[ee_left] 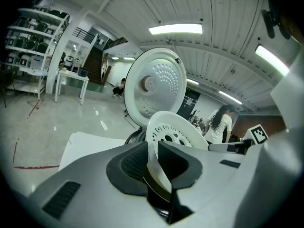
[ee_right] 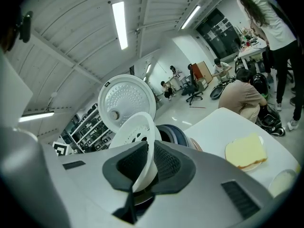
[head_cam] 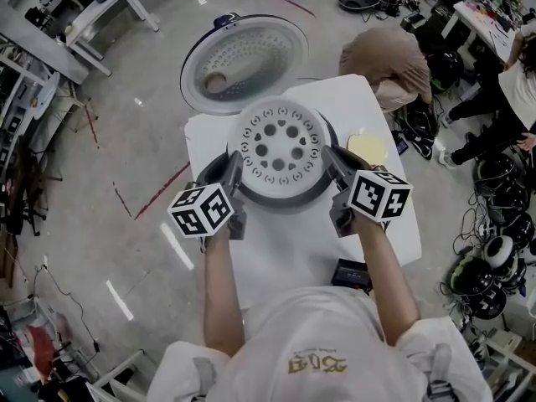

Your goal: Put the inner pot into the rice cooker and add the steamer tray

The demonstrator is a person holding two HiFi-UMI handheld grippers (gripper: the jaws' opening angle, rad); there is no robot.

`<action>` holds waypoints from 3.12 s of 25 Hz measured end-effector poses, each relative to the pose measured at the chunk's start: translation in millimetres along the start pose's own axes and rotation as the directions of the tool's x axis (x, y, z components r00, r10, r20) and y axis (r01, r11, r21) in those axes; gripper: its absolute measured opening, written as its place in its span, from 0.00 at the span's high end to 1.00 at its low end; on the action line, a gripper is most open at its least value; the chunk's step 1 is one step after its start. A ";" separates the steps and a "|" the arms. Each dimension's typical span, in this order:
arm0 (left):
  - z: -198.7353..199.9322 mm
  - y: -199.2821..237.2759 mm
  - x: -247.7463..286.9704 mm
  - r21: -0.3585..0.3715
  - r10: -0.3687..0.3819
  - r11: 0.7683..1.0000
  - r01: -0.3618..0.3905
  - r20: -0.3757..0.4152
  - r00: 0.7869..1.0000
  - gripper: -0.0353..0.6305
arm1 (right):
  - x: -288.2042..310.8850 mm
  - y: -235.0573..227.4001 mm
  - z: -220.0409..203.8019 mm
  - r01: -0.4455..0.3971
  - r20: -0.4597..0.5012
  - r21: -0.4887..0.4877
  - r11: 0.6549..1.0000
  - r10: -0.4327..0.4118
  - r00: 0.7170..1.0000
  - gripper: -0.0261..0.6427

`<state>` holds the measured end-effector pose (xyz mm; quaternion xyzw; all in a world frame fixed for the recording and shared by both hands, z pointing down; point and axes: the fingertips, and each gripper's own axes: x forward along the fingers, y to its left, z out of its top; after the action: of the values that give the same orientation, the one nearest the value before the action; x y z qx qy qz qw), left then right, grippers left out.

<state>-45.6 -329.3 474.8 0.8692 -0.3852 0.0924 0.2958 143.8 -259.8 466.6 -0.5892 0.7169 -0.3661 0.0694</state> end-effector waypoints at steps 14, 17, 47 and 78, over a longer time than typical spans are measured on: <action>-8.3 0.7 9.2 0.113 0.027 0.993 -0.022 -0.044 0.999 0.80 | 6.8 -13.8 -8.6 0.048 -0.018 -0.051 0.998 -0.049 0.999 0.86; -11.3 -0.7 9.9 0.135 0.034 0.990 -0.027 -0.050 0.998 0.79 | 7.6 -17.8 -11.8 0.051 -0.023 -0.080 0.995 -0.053 0.998 0.85; -27.8 4.0 22.3 0.566 0.231 0.816 -0.121 -0.126 0.965 0.54 | 15.5 -18.8 -13.3 0.147 -0.036 -0.325 0.934 -0.167 0.985 0.78; -47.6 -51.2 -91.8 0.317 -0.012 0.948 -0.008 0.062 0.998 0.92 | -100.7 72.8 -62.0 0.000 0.190 -0.242 0.970 0.047 0.981 0.94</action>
<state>-68.3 -217.9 454.9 0.9083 -0.3737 0.1253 0.1400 82.9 -139.4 433.7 -0.6178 0.7527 -0.2162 0.0716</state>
